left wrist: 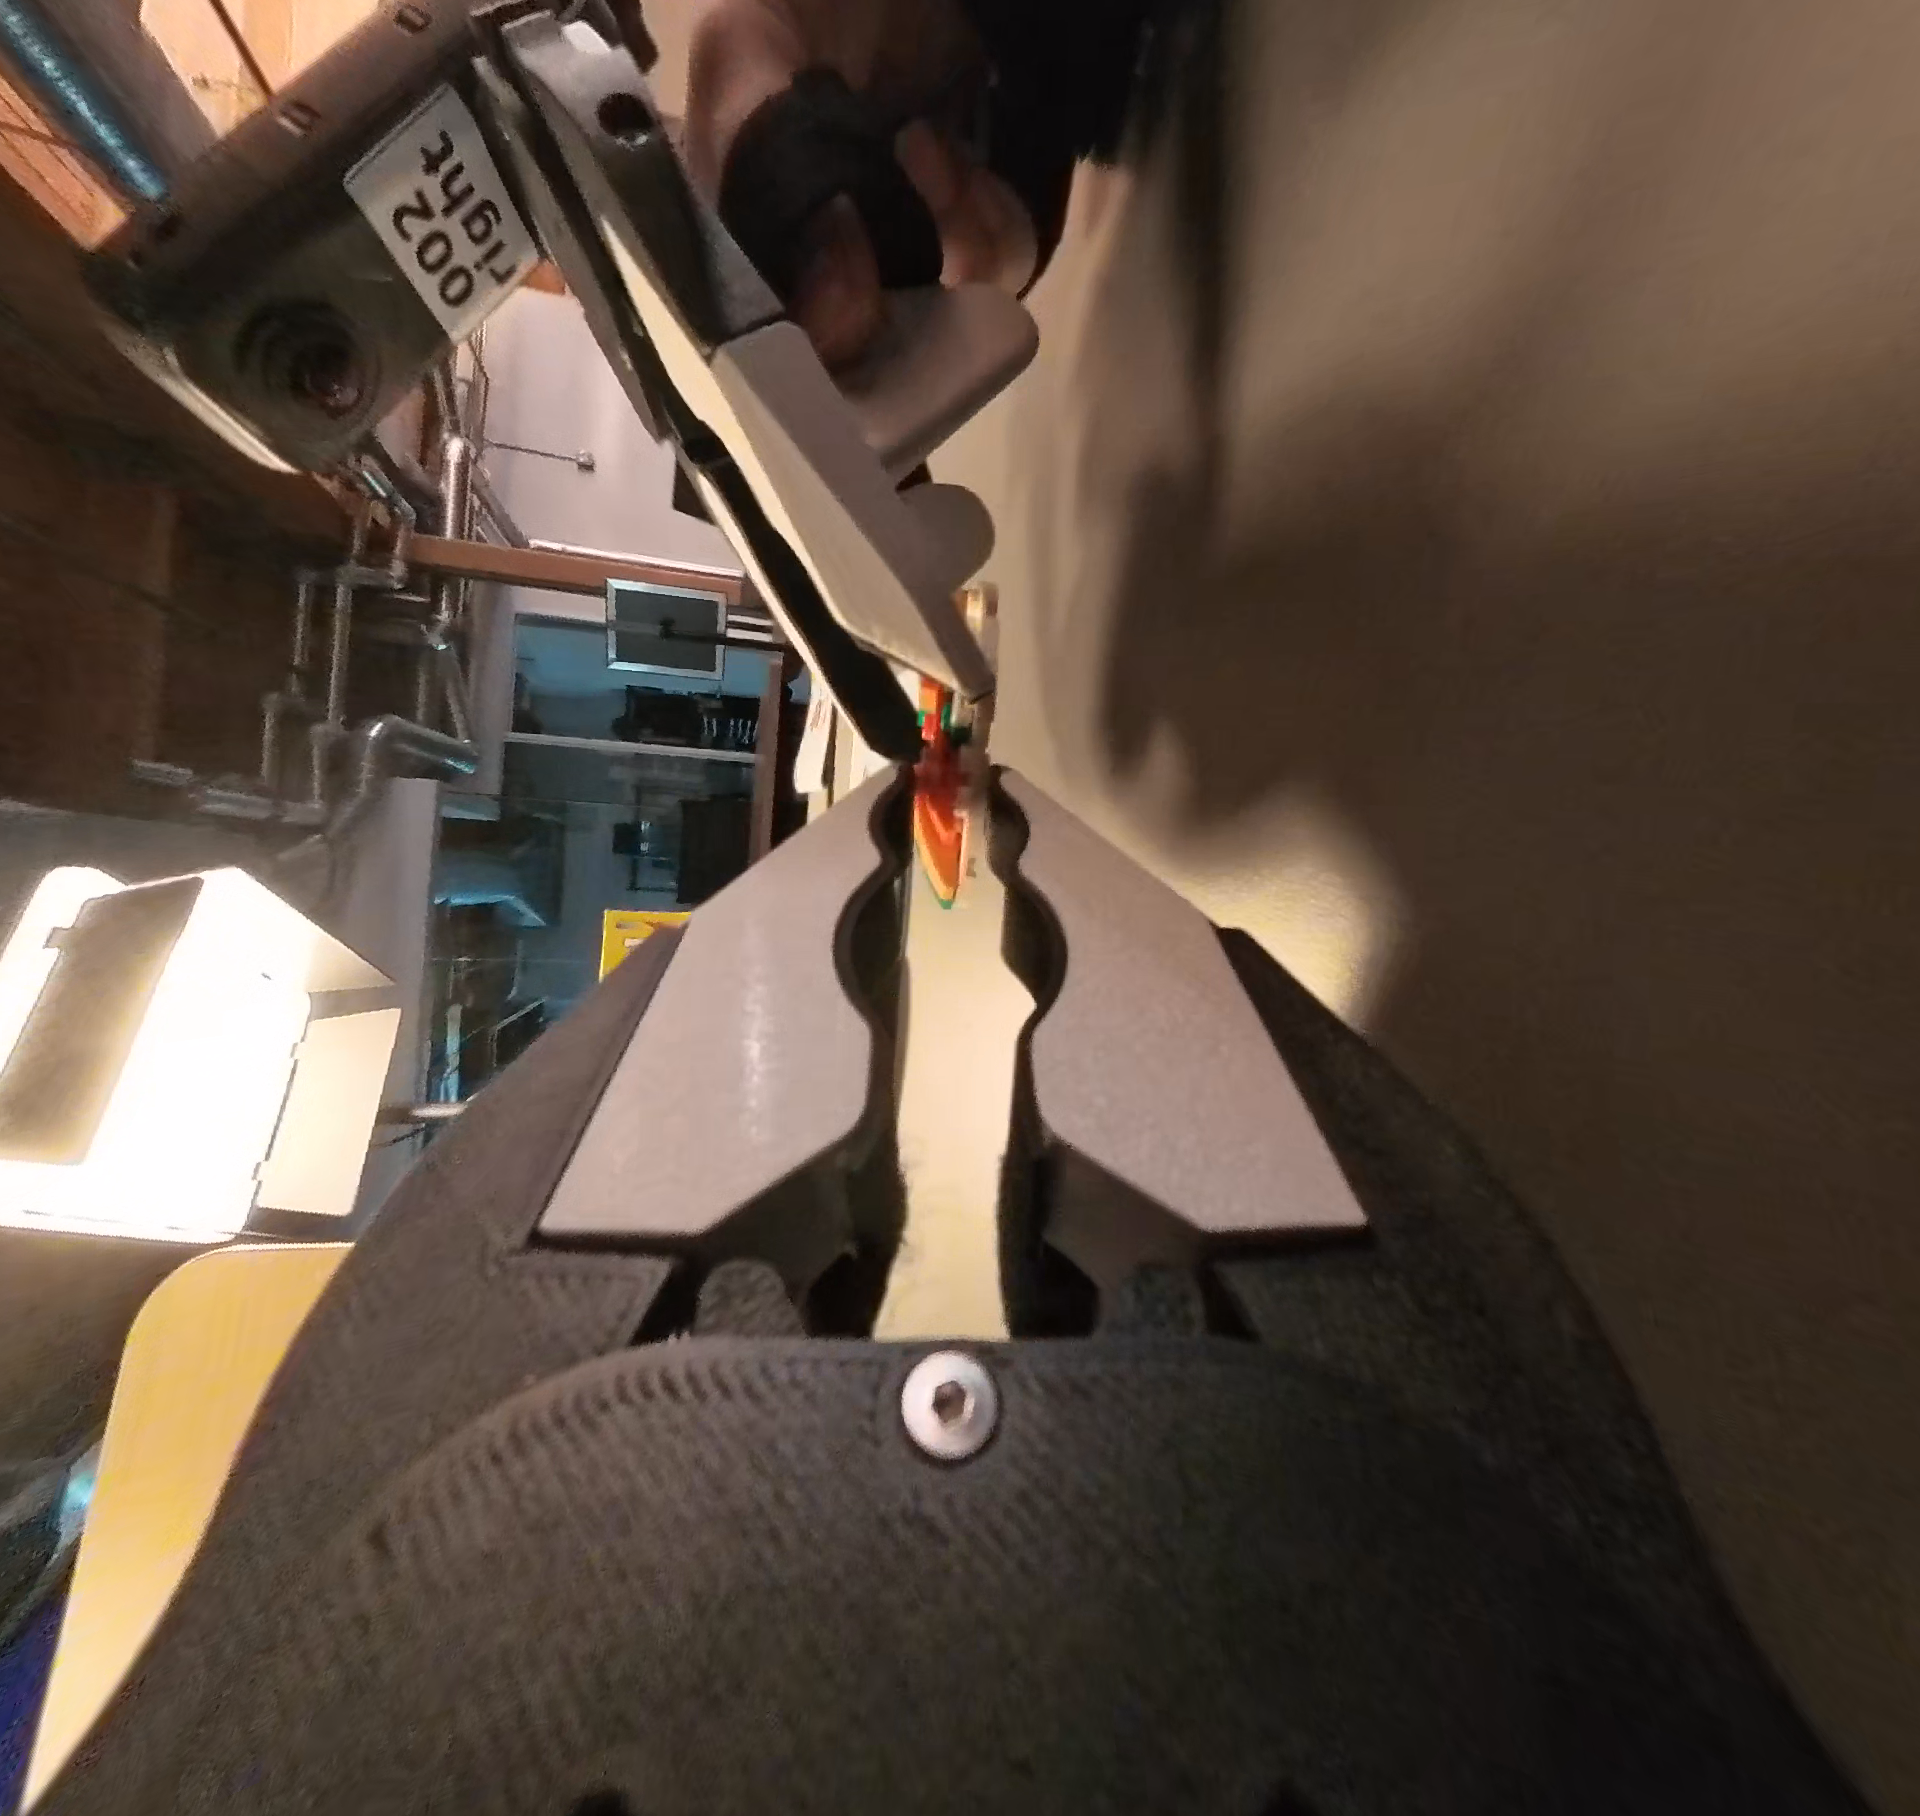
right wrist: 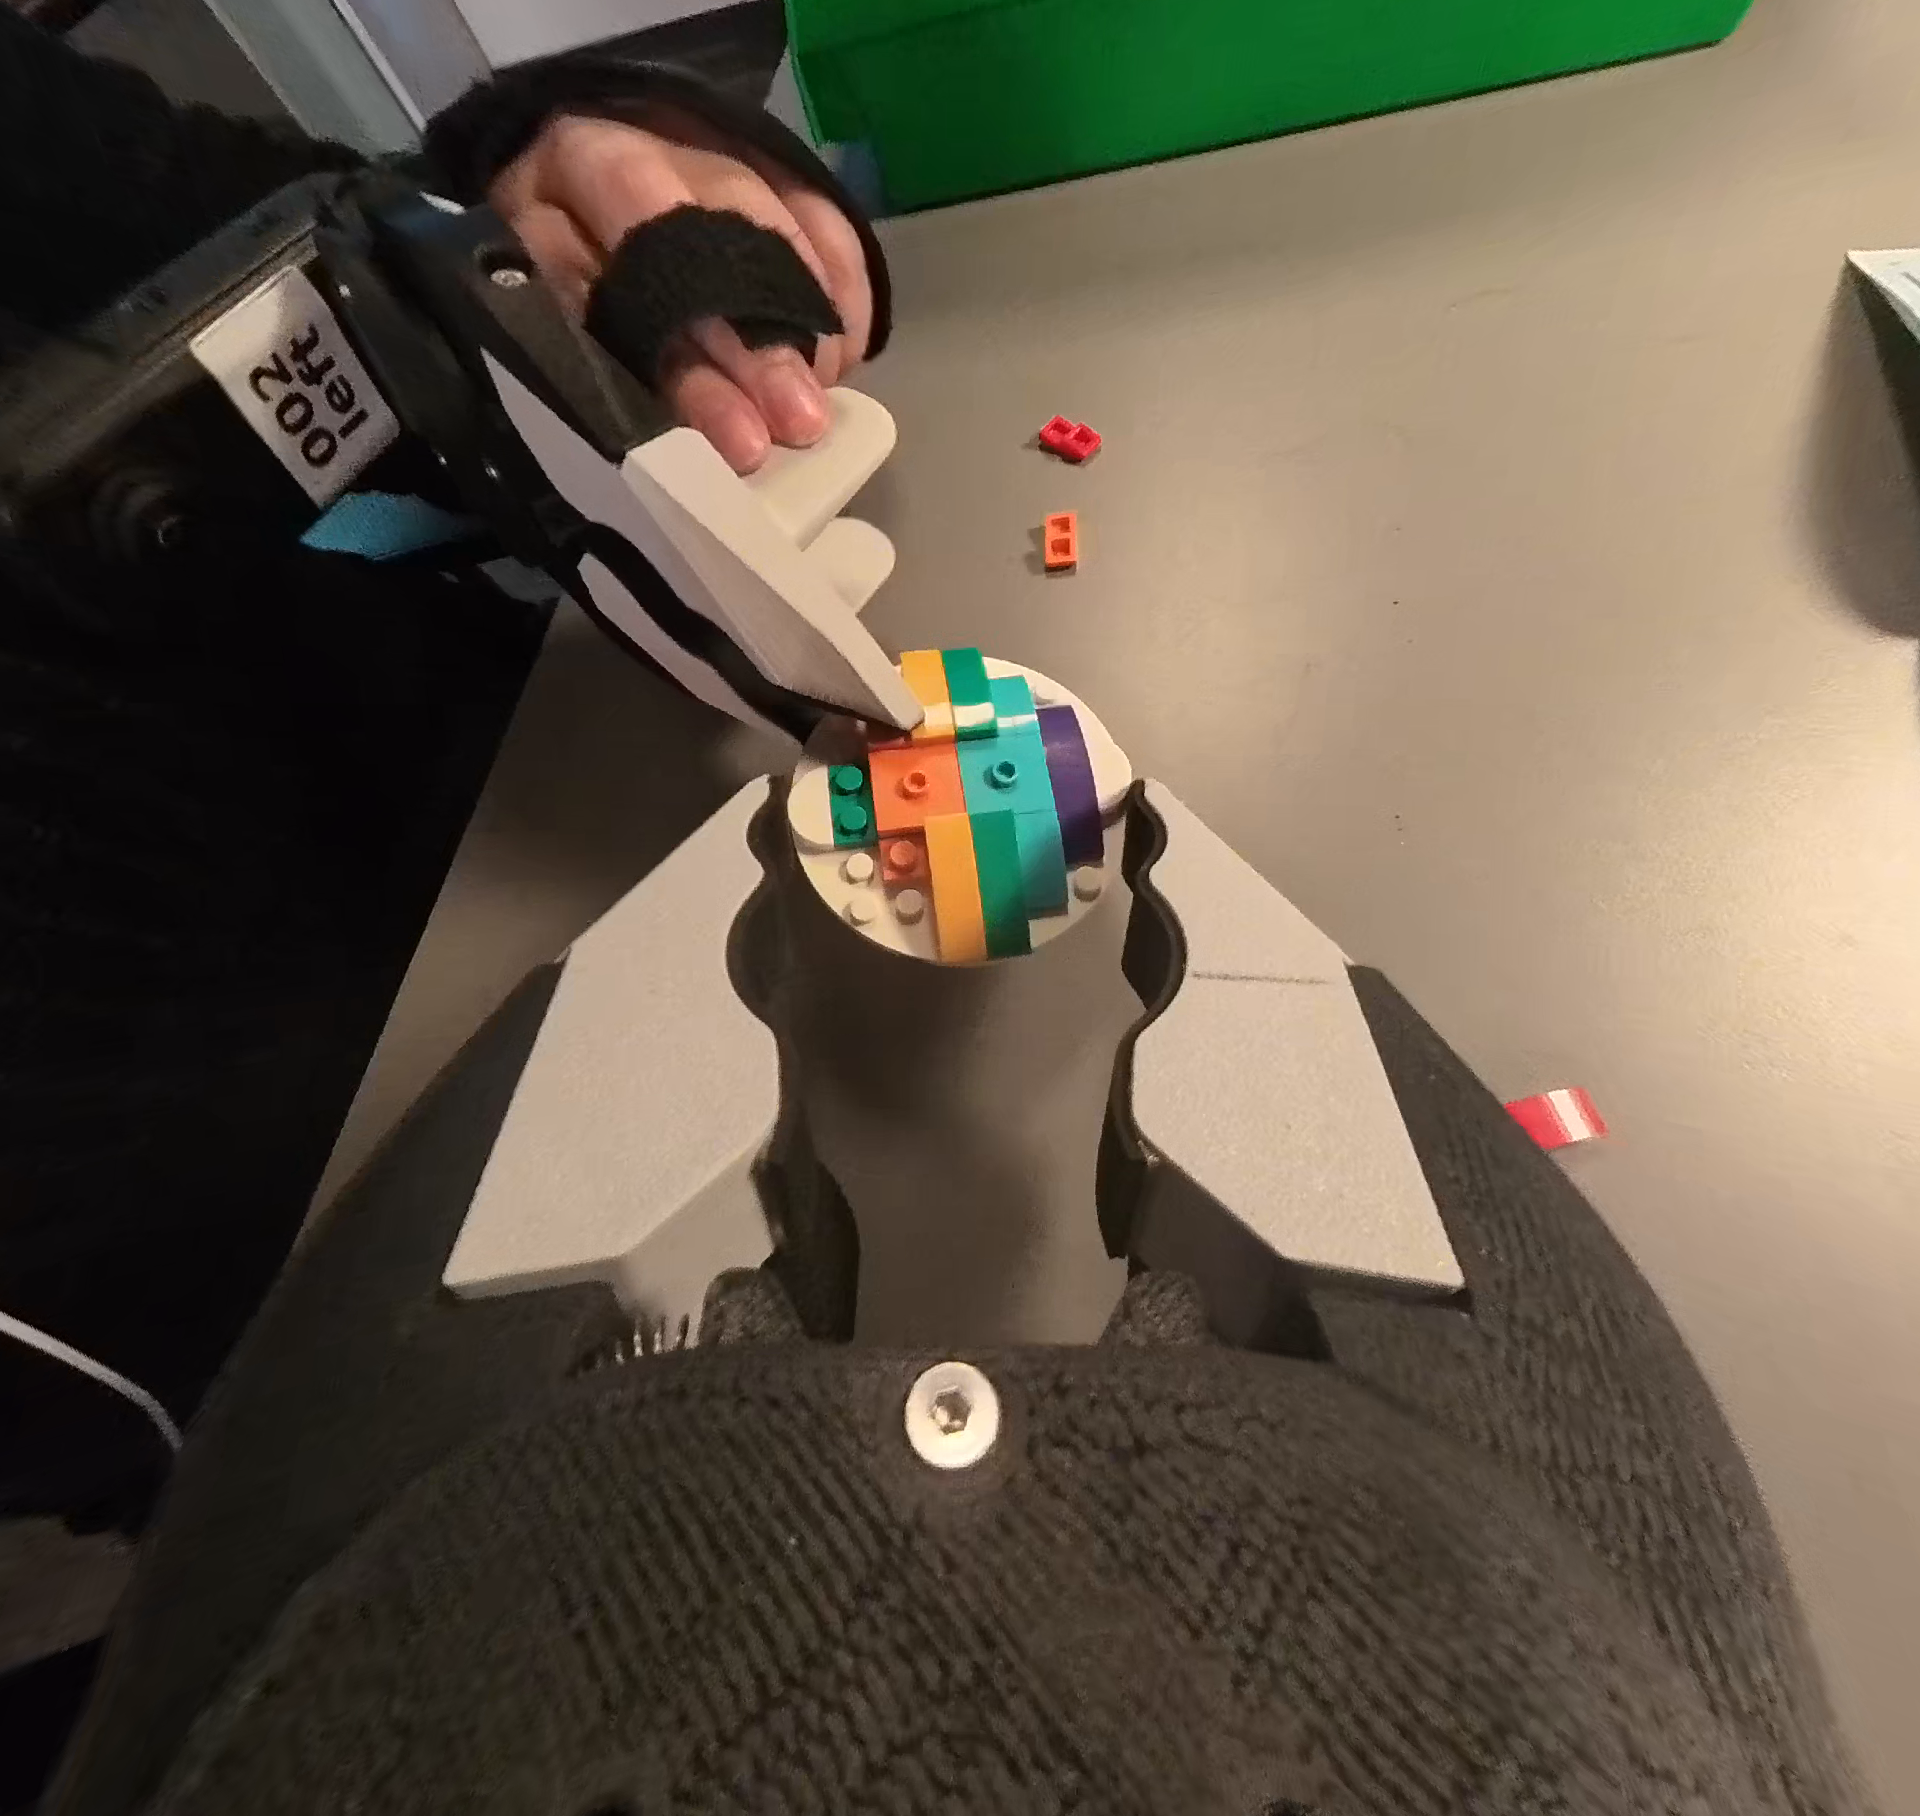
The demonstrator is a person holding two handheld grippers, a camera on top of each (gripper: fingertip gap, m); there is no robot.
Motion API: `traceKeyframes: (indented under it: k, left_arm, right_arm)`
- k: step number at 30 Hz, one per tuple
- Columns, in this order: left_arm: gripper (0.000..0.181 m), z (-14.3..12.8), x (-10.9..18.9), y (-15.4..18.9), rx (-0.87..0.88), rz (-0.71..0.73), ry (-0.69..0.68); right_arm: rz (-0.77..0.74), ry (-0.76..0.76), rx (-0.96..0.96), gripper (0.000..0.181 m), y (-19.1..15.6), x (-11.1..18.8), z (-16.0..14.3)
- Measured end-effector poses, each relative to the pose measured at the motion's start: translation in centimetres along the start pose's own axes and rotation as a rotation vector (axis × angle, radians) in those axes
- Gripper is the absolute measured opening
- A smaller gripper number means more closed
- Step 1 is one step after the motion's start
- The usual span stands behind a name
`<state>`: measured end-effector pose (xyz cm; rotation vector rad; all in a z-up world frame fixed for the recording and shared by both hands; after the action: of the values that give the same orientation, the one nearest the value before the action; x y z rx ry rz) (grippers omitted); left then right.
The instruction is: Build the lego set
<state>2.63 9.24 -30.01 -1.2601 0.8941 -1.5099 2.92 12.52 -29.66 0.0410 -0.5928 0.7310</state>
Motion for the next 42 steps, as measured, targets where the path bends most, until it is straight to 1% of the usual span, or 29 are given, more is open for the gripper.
traceKeyframes:
  k: [1, 2, 3, 4, 6, 7, 9, 10, 12, 14, 16, 17, 21, 25, 30, 34, 39, 42]
  left_arm:
    - [0.012, -0.1, -0.1, 0.0, 0.0, 0.001, -0.008]
    - [0.011, -0.3, -0.2, 0.0, 0.009, -0.001, -0.024]
    - [0.012, -0.7, -0.3, -0.1, 0.03, -0.001, -0.045]
    - [0.012, -0.9, -0.3, -0.3, 0.059, -0.002, -0.044]
    - [0.012, -1.0, -0.2, -1.0, 0.165, -0.008, -0.022]
    - [0.012, -1.1, -0.1, -1.3, 0.222, -0.018, -0.004]
    - [0.012, -1.1, 0.0, -1.7, 0.307, -0.032, 0.032]
    - [0.012, -1.1, 0.0, -1.7, 0.341, -0.049, 0.051]
    - [0.012, -0.9, 0.1, -1.7, 0.397, -0.084, 0.094]
    - [0.012, -0.7, 0.3, -1.8, 0.443, -0.1, 0.127]
    - [0.011, -0.4, 0.5, -1.7, 0.478, -0.131, 0.164]
    - [0.011, -0.3, 0.5, -1.7, 0.495, -0.135, 0.175]
    - [0.011, -0.3, 0.7, -2.1, 0.547, -0.137, 0.211]
    - [0.011, -0.1, 1.0, -2.4, 0.563, -0.123, 0.241]
    - [0.01, -0.1, 0.8, -1.9, 0.575, -0.17, 0.243]
    - [0.01, -0.5, 0.5, -1.5, 0.571, -0.203, 0.192]
    - [0.01, -0.7, 0.1, -1.1, 0.526, -0.199, 0.124]
    - [0.009, -0.8, 0.1, -0.9, 0.529, -0.211, 0.115]
  right_arm:
    - [0.002, 0.002, -0.011, 0.064, 0.1, 0.0, 0.0]
    - [-0.004, 0.008, -0.013, 0.063, 0.2, 0.0, 0.0]
    - [-0.024, 0.024, 0.007, 0.057, 0.4, 0.1, 0.2]
    - [-0.06, 0.048, 0.053, 0.056, 0.7, 0.3, 0.5]
    - [-0.149, 0.078, 0.197, 0.062, 0.9, 0.7, 1.1]
    - [-0.21, 0.083, 0.301, 0.064, 1.1, 0.9, 1.3]
    - [-0.321, 0.08, 0.529, 0.065, 1.0, 1.0, 1.5]
    - [-0.356, 0.07, 0.607, 0.065, 0.9, 0.8, 1.5]
    - [-0.385, 0.035, 0.673, 0.061, 0.7, 0.3, 1.3]
    - [-0.392, 0.004, 0.702, 0.045, 0.7, -0.2, 0.8]
    - [-0.397, -0.004, 0.706, 0.019, 0.8, -0.4, 0.6]
    - [-0.393, -0.002, 0.704, 0.014, 0.8, -0.4, 0.6]
    - [-0.378, 0.012, 0.694, 0.011, 0.7, -0.5, 0.6]
    - [-0.35, 0.024, 0.665, 0.011, 0.4, -0.4, 0.8]
    - [-0.344, -0.001, 0.677, 0.011, 0.4, -0.5, 0.5]
    - [-0.365, -0.049, 0.701, 0.011, 0.6, -0.7, 0.0]
    - [-0.37, -0.077, 0.698, 0.011, 1.0, -0.8, -0.4]
    - [-0.364, -0.083, 0.692, 0.01, 1.0, -1.0, -0.6]
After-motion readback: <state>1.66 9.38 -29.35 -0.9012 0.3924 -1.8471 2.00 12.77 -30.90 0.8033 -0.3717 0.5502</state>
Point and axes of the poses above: each gripper's, where its closed fingertips meet, x back along the fingers, z out of its top, y = z × x across the jaws, the point moved 2 cm from there along x, back along the fingers, and after that the axes turned 5 degrees about -z, right-handed, at the moved point
